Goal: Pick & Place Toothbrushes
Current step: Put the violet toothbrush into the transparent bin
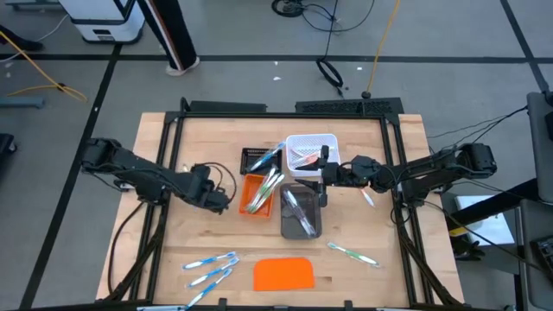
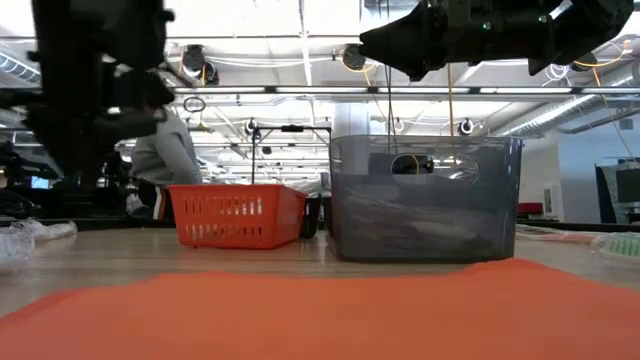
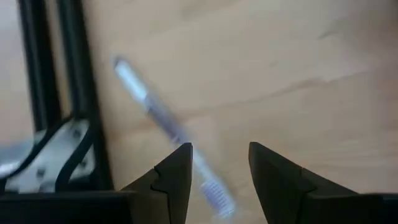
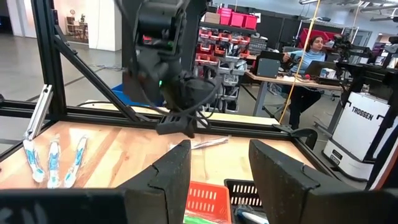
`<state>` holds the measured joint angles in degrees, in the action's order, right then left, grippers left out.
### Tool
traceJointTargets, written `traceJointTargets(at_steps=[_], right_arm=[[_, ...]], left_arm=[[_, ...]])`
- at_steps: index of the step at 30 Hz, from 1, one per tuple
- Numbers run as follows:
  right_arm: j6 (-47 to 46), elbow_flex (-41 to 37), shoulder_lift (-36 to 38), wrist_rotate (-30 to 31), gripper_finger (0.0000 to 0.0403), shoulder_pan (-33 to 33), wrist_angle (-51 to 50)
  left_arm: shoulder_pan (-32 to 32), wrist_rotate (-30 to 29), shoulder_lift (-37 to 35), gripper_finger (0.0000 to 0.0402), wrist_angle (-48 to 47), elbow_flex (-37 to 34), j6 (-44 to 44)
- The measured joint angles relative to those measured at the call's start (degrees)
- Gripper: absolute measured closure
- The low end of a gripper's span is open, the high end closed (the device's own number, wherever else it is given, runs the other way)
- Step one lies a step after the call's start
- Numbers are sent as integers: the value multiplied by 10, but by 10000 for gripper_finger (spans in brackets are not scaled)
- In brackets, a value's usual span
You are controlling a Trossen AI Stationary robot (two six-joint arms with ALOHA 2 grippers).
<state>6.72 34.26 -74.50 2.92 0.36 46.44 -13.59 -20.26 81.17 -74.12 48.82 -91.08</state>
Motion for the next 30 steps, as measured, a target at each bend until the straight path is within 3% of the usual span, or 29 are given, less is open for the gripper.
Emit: traceJointTargets(at_steps=[9,26,30], right_arm=[[0,0,0,0,246,0,0],[0,0,0,0,245,0,0],[0,0,0,0,245,1,0]], left_arm=[[-26,69,0,240,6,-69,-100],[-25,48,0,241,17,-77,-132],[-25,37,1,241,116,-103,-124]])
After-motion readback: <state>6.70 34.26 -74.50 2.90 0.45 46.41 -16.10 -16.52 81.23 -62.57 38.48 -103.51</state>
